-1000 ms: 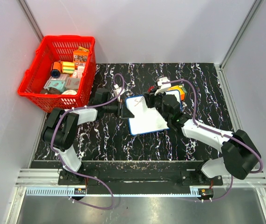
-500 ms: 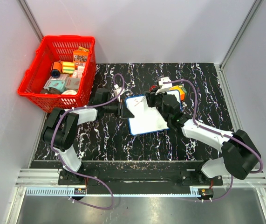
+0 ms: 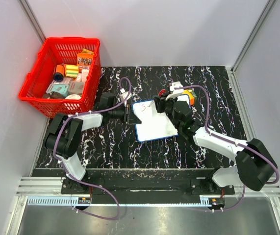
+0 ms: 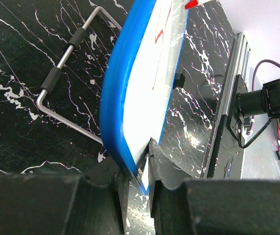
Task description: Write a sentence on the whiteboard
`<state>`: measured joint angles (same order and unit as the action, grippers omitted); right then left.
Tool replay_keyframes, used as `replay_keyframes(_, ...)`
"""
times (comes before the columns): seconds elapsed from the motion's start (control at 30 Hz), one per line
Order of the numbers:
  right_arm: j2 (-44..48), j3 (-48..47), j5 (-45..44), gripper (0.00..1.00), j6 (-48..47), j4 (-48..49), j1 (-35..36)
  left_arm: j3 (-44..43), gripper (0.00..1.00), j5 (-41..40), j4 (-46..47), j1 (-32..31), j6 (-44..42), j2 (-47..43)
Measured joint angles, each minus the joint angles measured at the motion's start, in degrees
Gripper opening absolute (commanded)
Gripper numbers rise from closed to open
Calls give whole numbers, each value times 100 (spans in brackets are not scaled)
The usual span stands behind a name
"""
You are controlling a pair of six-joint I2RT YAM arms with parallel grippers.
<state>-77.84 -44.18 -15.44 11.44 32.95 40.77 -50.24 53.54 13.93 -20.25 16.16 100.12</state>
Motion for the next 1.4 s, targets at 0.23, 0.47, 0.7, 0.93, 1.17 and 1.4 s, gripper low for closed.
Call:
replay_keyframes(0.23,11,9,-17,0,70,138,0,-2,0,0,-4,-4,-26,0)
replay_keyframes(0.47,4,7,-57,0,142,188,0,-4,0,0,-4,-13,-31,0)
replay_keyframes(0.7,-138,-50,-72,0,151,188,0,-17,0,-2,-17,-22,-44,0)
replay_keyframes(0.93,-205,-59,-192,0,188,190,0,-26,0,-4,-35,-26,-72,0)
replay_keyframes(1.17,-205,-59,-197,0,190,188,0,-28,0,-7,-46,-26,-74,0)
replay_keyframes(1.4,-205,-59,-164,0,186,170,0,-31,0,-11,-57,-26,-76,0)
